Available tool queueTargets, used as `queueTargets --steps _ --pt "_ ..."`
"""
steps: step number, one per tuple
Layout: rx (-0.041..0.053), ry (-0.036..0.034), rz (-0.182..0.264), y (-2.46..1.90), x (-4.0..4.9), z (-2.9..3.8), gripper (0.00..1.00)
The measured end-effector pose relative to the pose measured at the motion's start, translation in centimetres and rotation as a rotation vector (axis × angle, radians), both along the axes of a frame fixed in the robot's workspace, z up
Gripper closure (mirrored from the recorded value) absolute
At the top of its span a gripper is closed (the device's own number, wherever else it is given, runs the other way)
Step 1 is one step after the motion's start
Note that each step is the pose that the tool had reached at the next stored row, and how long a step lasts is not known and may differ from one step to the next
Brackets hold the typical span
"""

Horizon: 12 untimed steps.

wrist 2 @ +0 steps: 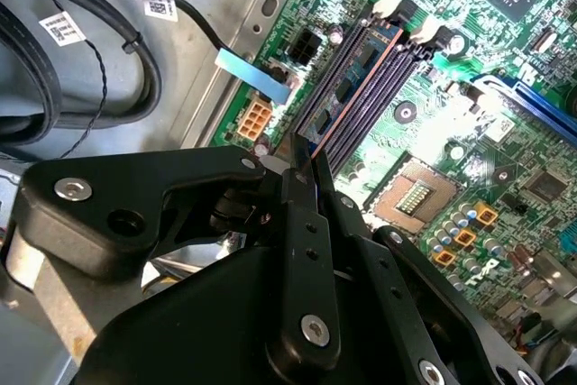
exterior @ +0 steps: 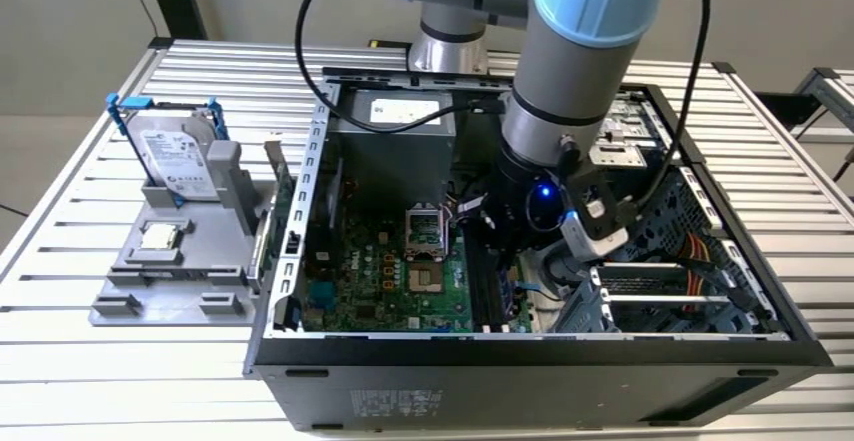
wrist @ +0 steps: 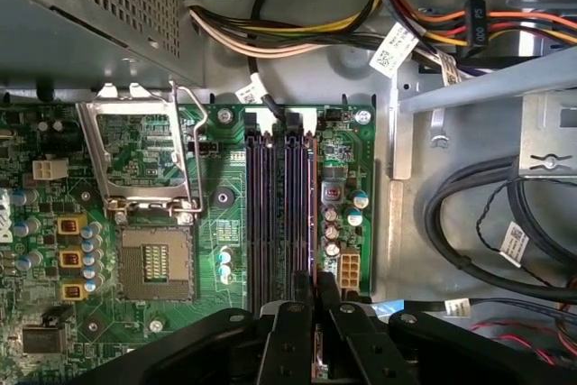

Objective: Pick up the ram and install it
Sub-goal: 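Insert the ram into the slot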

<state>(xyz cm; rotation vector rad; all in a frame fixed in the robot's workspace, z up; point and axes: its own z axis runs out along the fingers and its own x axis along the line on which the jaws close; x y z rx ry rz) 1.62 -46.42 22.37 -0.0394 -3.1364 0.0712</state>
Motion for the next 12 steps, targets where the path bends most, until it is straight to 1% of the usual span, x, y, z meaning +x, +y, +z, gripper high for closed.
queueTargets --steps 12 --pt "-0.0003 0.0001 -0.001 0.03 -0.01 -0.36 1.0"
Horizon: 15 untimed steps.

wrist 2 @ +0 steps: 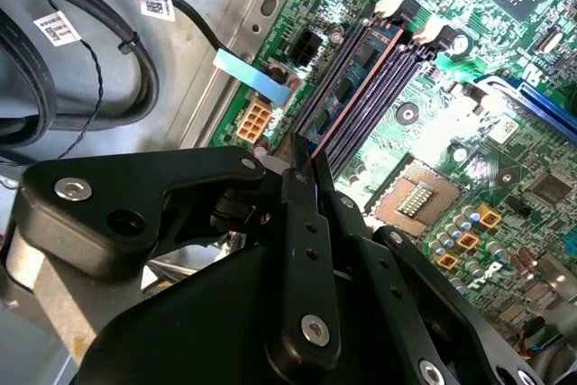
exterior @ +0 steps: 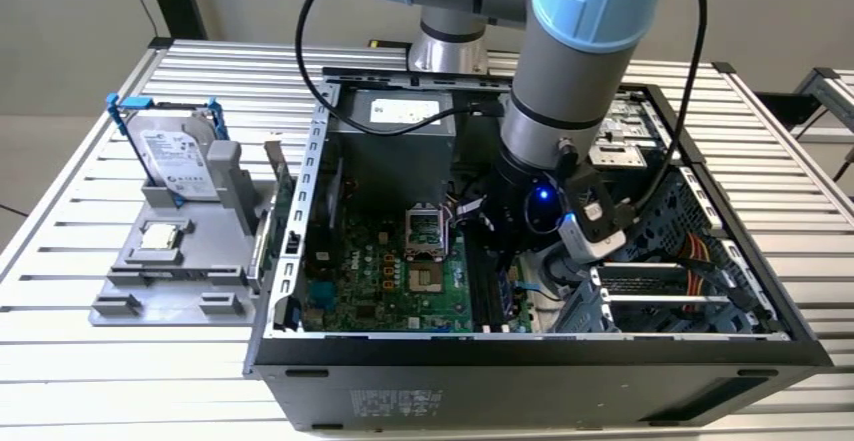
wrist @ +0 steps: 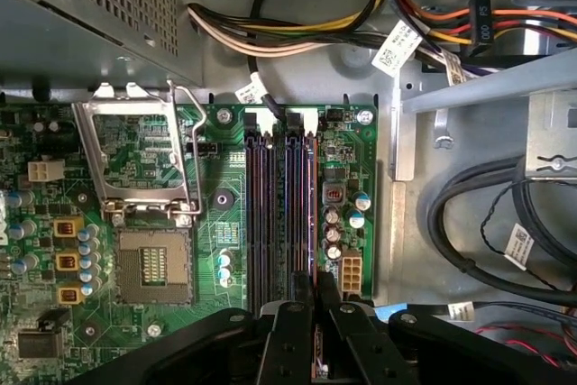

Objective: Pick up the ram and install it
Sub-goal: 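Insert the ram into the slot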

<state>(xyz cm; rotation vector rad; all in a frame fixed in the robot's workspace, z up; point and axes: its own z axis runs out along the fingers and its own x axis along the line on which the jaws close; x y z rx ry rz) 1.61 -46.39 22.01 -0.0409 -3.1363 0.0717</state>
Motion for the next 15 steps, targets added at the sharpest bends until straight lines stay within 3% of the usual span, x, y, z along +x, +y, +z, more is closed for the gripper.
queueTargets --steps 15 --pt "0.0004 -0.0002 -0.004 0.02 -0.01 -0.16 1.0"
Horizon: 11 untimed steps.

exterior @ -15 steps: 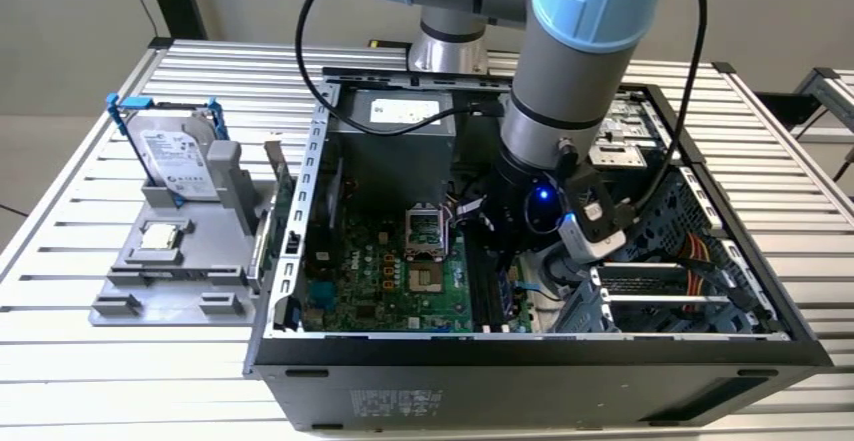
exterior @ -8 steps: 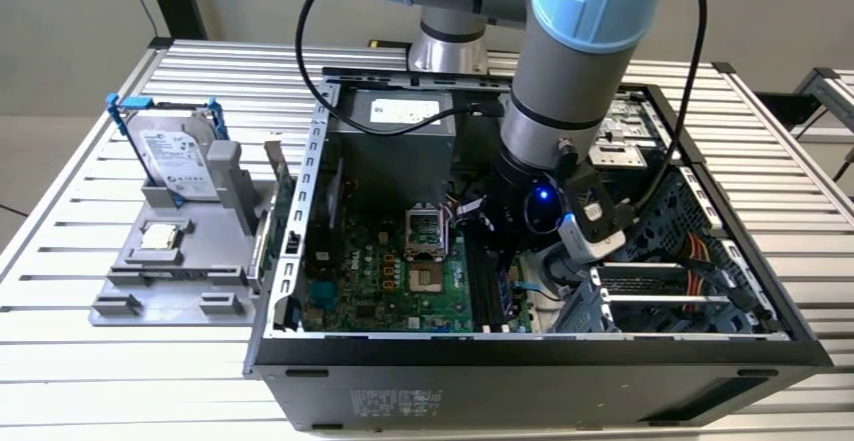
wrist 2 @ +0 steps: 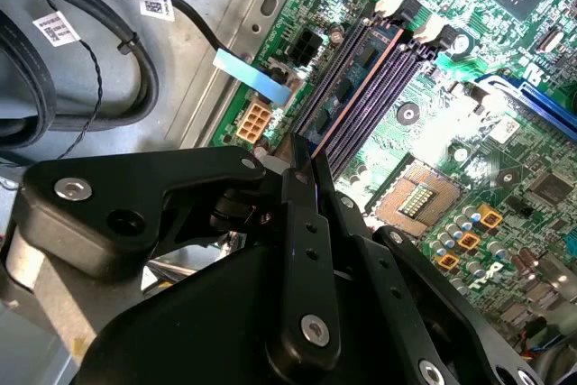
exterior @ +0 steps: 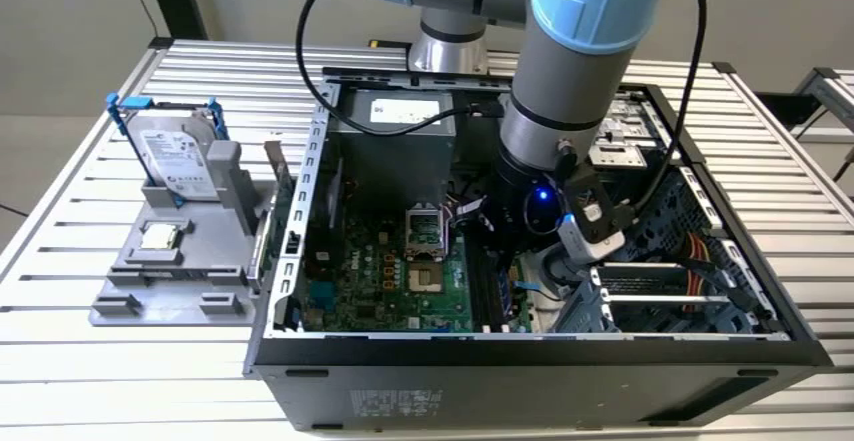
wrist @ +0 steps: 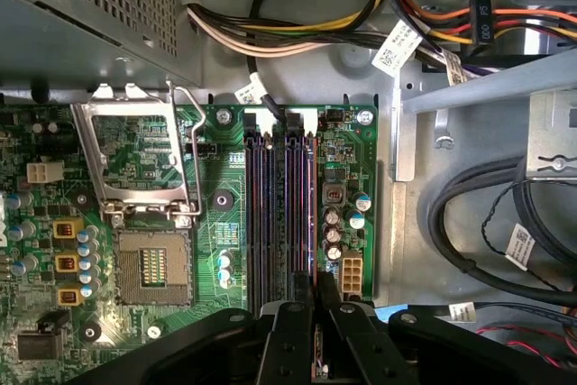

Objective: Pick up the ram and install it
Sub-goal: 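Insert the ram into the slot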

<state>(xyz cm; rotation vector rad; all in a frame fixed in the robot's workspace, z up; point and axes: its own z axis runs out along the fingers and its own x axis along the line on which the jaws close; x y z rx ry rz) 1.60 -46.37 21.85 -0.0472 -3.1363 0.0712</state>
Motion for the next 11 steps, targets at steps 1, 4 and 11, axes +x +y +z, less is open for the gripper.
queueTargets --steps 1,4,11 --pt "-0.0001 0.0001 -0.001 0.0 0.0 -0.07 1.0" --pt "-0.0003 0.0001 -0.003 -0.01 0.0 -0.43 1.0" --pt "-0.0004 0.0002 -0.004 0.0 0.0 -0.71 1.0"
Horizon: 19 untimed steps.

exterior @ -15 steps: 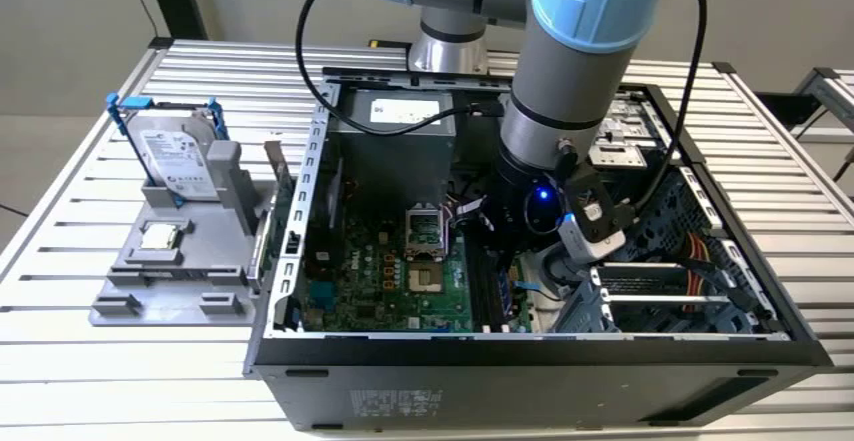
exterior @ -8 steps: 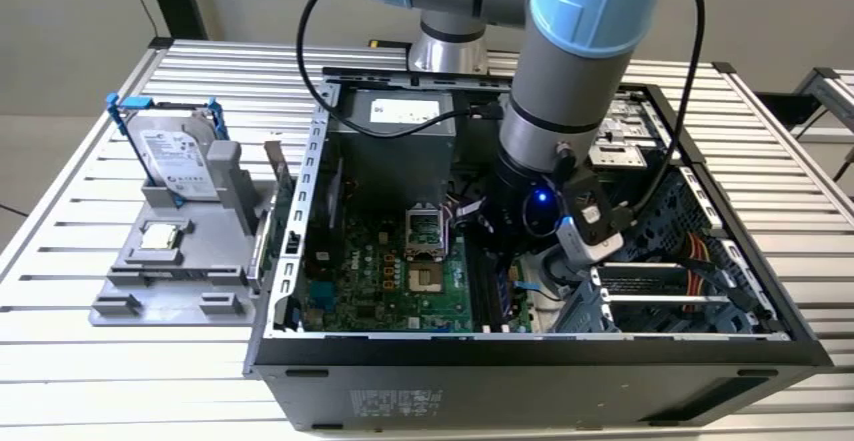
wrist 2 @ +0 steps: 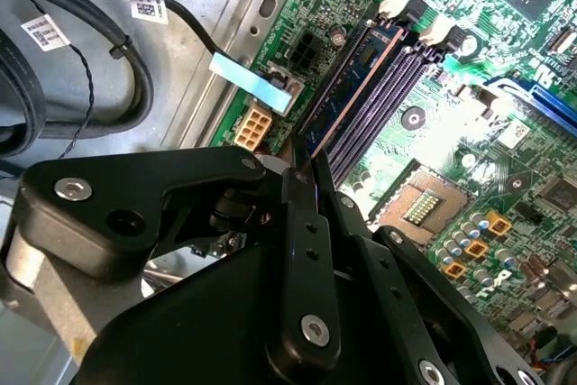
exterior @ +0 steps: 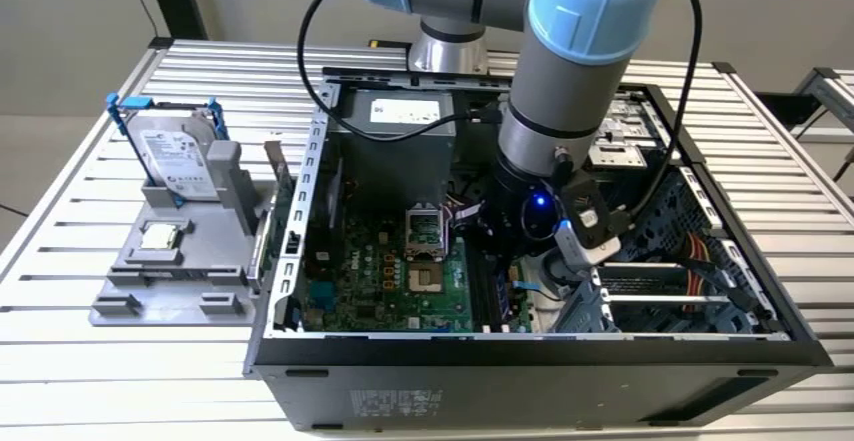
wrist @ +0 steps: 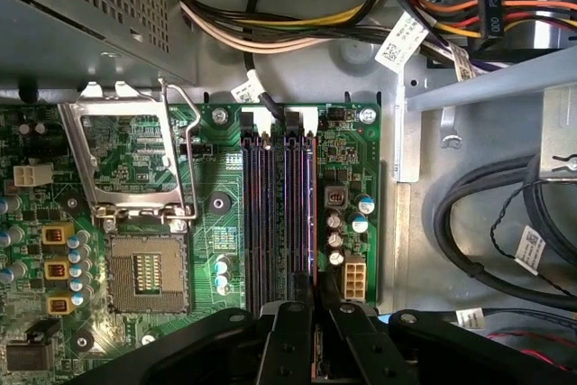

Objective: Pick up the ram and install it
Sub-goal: 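Insert the ram into the slot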

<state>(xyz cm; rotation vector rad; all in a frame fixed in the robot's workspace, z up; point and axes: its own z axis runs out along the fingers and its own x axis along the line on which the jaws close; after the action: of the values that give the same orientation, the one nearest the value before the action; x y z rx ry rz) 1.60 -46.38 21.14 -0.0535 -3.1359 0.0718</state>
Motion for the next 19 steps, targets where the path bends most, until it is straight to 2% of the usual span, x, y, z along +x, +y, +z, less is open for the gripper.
queueTargets --steps 15,16,19 --pt "0.0002 -0.0001 0.0 0.0 0.0 -0.06 1.0" --pt "0.0016 -0.0003 0.0 0.02 0.0 -0.09 0.0" --pt "0.0006 -0.0002 0.0 0.01 0.0 -0.09 0.0"
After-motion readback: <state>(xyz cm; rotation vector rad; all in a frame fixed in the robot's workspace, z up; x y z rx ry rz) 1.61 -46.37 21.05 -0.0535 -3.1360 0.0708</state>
